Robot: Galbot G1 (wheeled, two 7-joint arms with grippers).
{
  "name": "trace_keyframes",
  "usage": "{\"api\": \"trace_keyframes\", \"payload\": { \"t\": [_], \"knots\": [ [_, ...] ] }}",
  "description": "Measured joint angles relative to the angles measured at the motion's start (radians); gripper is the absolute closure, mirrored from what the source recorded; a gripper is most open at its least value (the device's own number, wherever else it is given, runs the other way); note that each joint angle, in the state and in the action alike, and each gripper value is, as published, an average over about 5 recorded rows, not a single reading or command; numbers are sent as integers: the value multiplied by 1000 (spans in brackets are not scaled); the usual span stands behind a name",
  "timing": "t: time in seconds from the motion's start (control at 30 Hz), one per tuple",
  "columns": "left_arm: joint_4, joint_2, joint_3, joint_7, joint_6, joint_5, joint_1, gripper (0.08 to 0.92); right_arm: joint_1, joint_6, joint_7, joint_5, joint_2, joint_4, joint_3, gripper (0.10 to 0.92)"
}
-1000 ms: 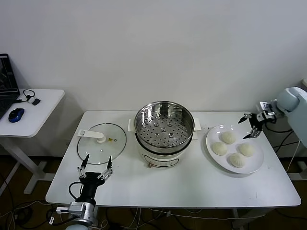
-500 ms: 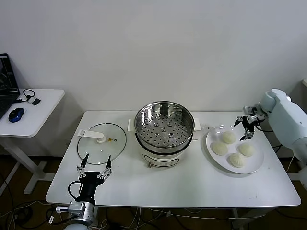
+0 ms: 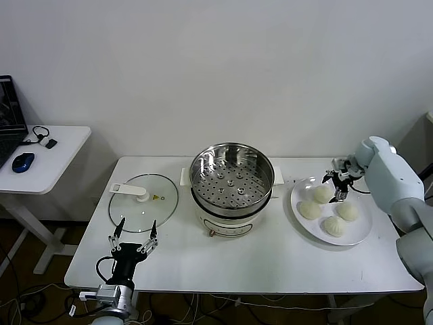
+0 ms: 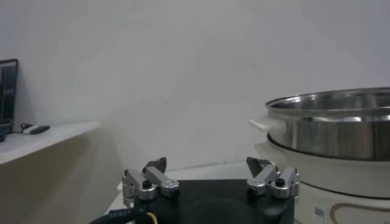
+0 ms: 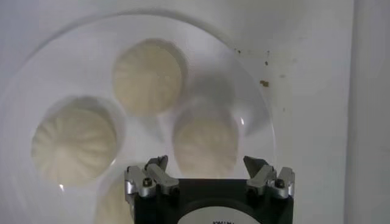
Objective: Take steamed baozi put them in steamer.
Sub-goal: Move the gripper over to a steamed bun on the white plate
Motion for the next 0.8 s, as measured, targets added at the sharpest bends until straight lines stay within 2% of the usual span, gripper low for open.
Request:
{"api": "trace_keyframes", "payload": {
  "t": [0.53,0.8],
  "knots": [
    [1,0,-2,0,-4,-3,9,177,-6,-1,18,-52,23,-41,56,206],
    [1,-3,-1,0,-8,-4,15,177,-5,-5,20,-58,26,-51,75,292]
  ]
}}
